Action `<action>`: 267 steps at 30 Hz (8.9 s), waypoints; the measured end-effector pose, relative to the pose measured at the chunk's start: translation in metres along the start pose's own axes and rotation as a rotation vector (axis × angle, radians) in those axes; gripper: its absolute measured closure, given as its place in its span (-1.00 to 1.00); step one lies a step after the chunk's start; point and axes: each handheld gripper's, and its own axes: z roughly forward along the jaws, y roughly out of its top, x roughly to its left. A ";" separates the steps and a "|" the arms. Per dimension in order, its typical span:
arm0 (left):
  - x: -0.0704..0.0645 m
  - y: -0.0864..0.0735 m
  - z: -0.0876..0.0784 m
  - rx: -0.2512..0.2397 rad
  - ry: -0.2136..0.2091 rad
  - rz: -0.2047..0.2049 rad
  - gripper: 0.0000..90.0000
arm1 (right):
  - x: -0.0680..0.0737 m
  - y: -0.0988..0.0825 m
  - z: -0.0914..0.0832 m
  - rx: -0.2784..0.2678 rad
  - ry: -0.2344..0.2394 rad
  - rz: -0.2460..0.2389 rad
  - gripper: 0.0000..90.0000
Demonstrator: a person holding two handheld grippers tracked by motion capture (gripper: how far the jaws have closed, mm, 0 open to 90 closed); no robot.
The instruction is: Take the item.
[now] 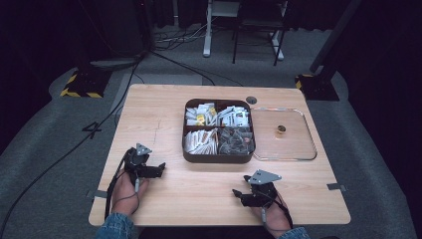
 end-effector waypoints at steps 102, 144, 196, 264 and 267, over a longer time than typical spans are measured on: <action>0.001 0.001 0.001 -0.002 0.010 -0.012 -0.86 | -0.158 0.190 0.071 0.138 -0.137 0.216 0.31; 0.001 0.001 0.001 -0.002 0.011 -0.012 -0.86 | -0.141 0.198 0.115 0.196 -0.050 0.303 0.53; 0.001 0.001 0.001 -0.002 0.011 -0.011 -0.86 | -0.140 0.214 0.027 -0.009 0.036 0.322 0.93; 0.001 0.001 0.000 -0.003 0.012 -0.012 -0.86 | 0.029 0.102 -0.019 0.123 0.327 0.005 0.92; 0.001 0.001 0.000 -0.003 0.012 -0.012 -0.86 | 0.030 0.098 -0.015 0.144 0.324 0.006 0.92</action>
